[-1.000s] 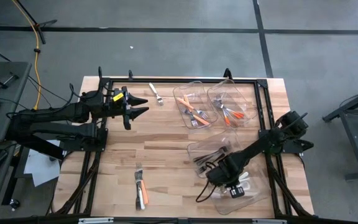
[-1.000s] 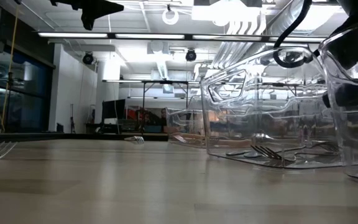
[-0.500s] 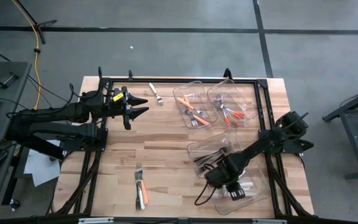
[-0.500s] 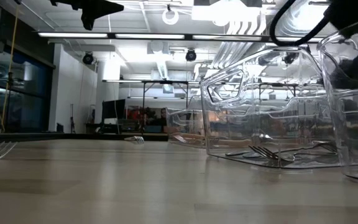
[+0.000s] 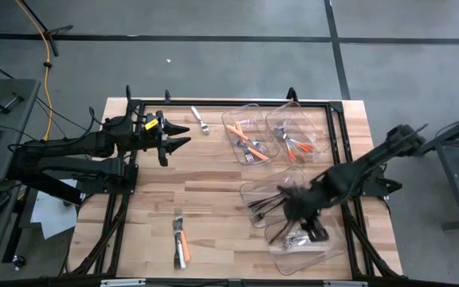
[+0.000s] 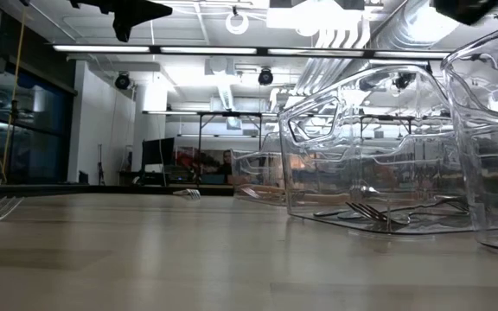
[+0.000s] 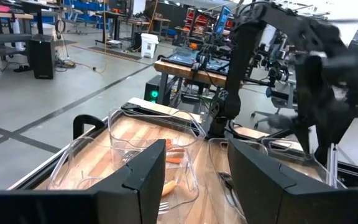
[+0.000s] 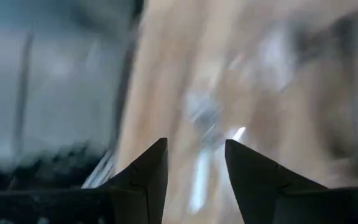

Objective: Sort silverware by color (type)
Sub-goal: Move the black fork from the top

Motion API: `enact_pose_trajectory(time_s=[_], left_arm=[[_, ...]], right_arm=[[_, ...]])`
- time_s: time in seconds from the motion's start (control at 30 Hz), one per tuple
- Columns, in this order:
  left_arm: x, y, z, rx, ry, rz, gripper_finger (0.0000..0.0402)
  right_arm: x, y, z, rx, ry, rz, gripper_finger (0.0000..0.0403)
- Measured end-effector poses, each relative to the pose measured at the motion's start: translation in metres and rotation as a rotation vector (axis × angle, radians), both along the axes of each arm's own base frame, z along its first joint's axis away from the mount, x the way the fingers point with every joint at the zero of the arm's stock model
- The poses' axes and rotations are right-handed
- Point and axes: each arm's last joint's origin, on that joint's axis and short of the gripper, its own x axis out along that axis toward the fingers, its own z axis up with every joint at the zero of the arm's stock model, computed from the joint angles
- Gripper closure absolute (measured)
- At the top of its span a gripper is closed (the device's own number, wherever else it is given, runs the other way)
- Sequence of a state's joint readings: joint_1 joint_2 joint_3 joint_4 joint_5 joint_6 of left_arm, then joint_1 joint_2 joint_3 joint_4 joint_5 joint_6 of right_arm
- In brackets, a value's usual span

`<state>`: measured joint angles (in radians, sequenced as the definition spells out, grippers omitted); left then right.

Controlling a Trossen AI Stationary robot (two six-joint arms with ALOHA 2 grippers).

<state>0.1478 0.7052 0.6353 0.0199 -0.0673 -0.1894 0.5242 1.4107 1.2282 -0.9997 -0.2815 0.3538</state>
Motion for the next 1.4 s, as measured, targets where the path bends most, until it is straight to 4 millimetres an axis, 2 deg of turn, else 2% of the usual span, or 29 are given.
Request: enact_pose_trajectory(time_s=[0.17, 0.33, 0.53, 0.67, 0.77, 0.93, 1.13, 1.27, 1.4], left_arm=[[0.000, 0.000, 0.000, 0.000, 0.000, 0.000, 0.0241], [0.000, 0.000, 0.000, -0.001, -0.001, 0.000, 0.0241], [0.000, 0.000, 0.000, -0.042, -0.013, 0.002, 0.0241], [0.000, 0.000, 0.000, -0.042, -0.013, 0.002, 0.0241], [0.000, 0.000, 0.000, -0.043, -0.011, -0.005, 0.0241], [0.000, -0.001, 0.000, -0.044, -0.009, -0.029, 0.0241], [0.000, -0.001, 0.000, 0.000, -0.001, -0.032, 0.0241], [0.001, -0.001, 0.000, 0.012, 0.003, -0.032, 0.0241], [0.001, -0.001, 0.000, -0.020, -0.004, -0.030, 0.0241]], right_arm=[[0.013, -0.039, 0.030, -0.126, -0.334, -0.346, 0.0258], [0.047, -0.081, 0.049, -0.149, -0.633, -0.566, 0.0258], [0.094, -0.123, 0.053, -0.145, -0.916, -0.543, 0.0258], [0.118, -0.146, 0.044, -0.060, -0.993, -0.536, 0.0258], [0.126, -0.157, 0.035, -0.005, -0.978, -0.493, 0.0258], [0.118, -0.161, 0.013, 0.034, -0.923, -0.488, 0.0258], [0.078, -0.161, -0.011, 0.130, -0.968, -0.651, 0.0258], [0.060, -0.162, -0.010, 0.198, -1.102, -0.750, 0.0258], [0.057, -0.164, -0.004, 0.188, -1.224, -0.801, 0.0258]])
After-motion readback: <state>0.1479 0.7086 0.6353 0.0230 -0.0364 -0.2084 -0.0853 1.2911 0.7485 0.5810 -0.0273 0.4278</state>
